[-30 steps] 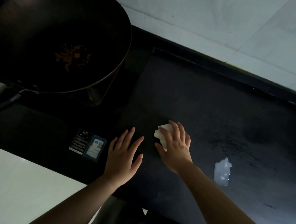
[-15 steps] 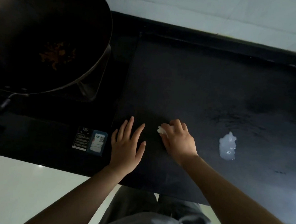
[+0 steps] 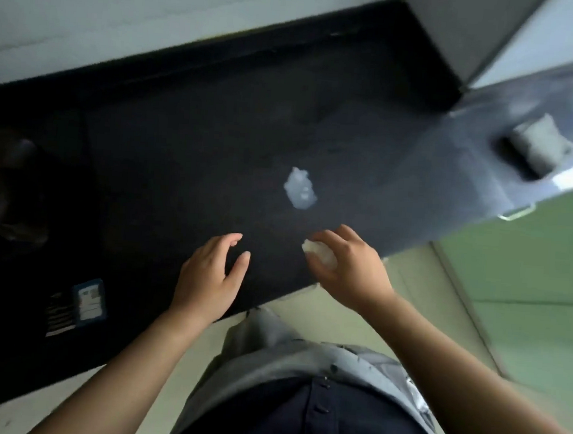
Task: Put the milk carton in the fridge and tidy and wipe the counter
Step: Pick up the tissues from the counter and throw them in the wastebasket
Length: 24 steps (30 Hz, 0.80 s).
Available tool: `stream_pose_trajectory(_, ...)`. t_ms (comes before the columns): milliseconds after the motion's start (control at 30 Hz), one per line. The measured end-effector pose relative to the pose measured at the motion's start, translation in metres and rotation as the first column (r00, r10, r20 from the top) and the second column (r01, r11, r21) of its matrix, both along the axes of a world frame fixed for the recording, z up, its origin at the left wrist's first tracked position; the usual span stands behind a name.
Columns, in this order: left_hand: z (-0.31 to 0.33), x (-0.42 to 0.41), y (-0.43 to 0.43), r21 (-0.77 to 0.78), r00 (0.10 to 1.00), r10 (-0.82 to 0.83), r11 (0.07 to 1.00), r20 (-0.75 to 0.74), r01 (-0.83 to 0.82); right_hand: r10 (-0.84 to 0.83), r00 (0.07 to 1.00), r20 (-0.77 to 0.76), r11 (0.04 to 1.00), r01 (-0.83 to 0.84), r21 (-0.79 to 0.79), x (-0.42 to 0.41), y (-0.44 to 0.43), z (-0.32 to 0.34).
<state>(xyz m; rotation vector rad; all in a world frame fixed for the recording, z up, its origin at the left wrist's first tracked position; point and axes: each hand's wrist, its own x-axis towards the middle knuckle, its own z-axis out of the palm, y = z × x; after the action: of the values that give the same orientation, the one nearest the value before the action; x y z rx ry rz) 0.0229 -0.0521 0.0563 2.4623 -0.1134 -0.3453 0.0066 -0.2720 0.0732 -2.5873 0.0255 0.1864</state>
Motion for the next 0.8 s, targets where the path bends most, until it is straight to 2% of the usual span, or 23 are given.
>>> stream_pose_trajectory(100,0.016,-0.016,-0.054,-0.044,0.989,-0.146,0.988,0.011,0.146,-0.178,0.984,0.011,0.984,0.178,0.029,-0.051,-0.046,0.014)
stream_pose_trajectory(233,0.033,-0.060,-0.141,-0.174,0.948,-0.317,0.935,-0.018,0.309,-0.423,0.906,0.015,0.902,0.420,0.099,-0.146,-0.113,0.023)
stream_pose_trajectory(300,0.037,-0.091,-0.186,-0.241,0.920,-0.385,0.902,-0.076,0.357,-0.545,0.838,0.014,0.831,0.539,0.134,-0.202,-0.144,0.025)
stream_pose_trajectory(400,0.038,-0.142,-0.252,-0.341,0.849,-0.504,0.835,-0.158,0.432,-0.728,0.685,0.003,0.673,0.715,0.190,-0.289,-0.182,0.022)
stream_pose_trajectory(467,0.039,-0.176,-0.297,-0.403,0.765,-0.608,0.768,-0.213,0.498,-0.828,0.561,-0.010,0.545,0.809,0.223,-0.343,-0.200,0.019)
stream_pose_trajectory(567,0.043,-0.225,-0.358,-0.480,0.561,-0.771,0.631,-0.301,0.609,-0.940,0.338,-0.033,0.316,0.905,0.283,-0.415,-0.212,0.017)
stream_pose_trajectory(667,0.046,-0.268,-0.408,-0.468,0.348,-0.886,0.458,-0.306,0.755,-0.989,0.125,-0.079,0.094,0.944,0.315,-0.472,-0.210,0.017)
stream_pose_trajectory(800,0.045,-0.318,-0.463,-0.430,0.127,-0.942,0.259,-0.312,0.865,-0.980,-0.147,-0.132,-0.184,0.920,0.346,-0.529,-0.205,0.014)
